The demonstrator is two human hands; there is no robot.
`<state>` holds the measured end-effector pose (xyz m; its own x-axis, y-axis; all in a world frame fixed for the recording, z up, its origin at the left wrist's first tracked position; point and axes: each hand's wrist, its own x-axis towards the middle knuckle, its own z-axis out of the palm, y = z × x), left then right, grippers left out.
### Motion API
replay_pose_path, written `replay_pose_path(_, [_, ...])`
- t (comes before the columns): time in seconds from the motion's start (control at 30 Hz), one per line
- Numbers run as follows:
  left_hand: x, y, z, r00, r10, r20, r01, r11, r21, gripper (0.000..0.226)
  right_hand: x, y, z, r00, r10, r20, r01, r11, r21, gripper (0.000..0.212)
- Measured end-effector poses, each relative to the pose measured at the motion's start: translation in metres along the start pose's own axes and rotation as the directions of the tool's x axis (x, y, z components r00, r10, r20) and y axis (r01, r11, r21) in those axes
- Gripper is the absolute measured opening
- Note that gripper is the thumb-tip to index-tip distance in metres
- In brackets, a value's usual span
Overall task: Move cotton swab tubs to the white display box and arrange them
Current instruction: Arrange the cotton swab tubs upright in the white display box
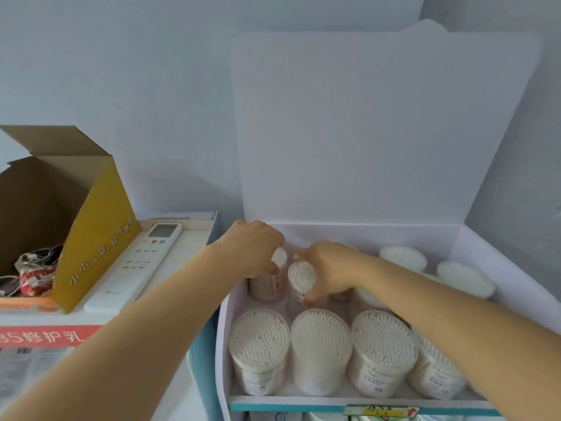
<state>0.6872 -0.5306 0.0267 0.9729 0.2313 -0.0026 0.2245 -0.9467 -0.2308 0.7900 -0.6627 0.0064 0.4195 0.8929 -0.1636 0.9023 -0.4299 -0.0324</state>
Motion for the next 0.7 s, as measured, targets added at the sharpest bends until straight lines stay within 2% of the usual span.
replay_pose_path(0.1, [0.019,0.0,0.012,0.994,-0.048,0.096,0.043,0.997,0.057,0.046,0.0,0.001,-0.01,0.996,0.064,-0.064,-0.054,0.988,0.147,0.08])
replay_pose_path(0.17, [0.028,-0.002,0.021,0.983,-0.088,0.162,0.082,0.996,0.043,0.042,0.0,0.007,-0.018,0.992,0.095,-0.081,-0.075,0.972,0.224,0.079])
replay_pose_path(0.23, [0.033,-0.005,0.027,0.98,-0.092,0.179,0.093,0.996,0.004,0.049,-0.001,0.013,-0.023,0.993,0.099,-0.064,-0.08,0.964,0.252,0.082])
replay_pose_path(0.33, [0.035,-0.009,0.027,0.983,-0.059,0.173,0.056,0.998,0.024,0.063,-0.001,0.018,-0.02,0.996,0.085,-0.031,-0.073,0.961,0.266,0.088])
replay_pose_path(0.5, [0.033,-0.014,0.022,0.984,0.033,0.173,-0.043,0.997,0.059,0.072,0.0,0.022,-0.02,1.0,0.026,-0.009,-0.023,0.971,0.238,0.078])
replay_pose_path(0.6, [0.033,-0.016,0.021,0.975,0.07,0.209,-0.078,0.997,0.029,0.08,-0.004,0.03,-0.029,1.0,-0.022,0.02,0.016,0.96,0.28,0.08])
replay_pose_path(0.7, [0.031,-0.013,0.02,0.971,0.085,0.225,-0.094,0.995,0.027,0.078,-0.008,0.039,-0.033,0.999,-0.043,0.03,0.031,0.945,0.325,0.085])
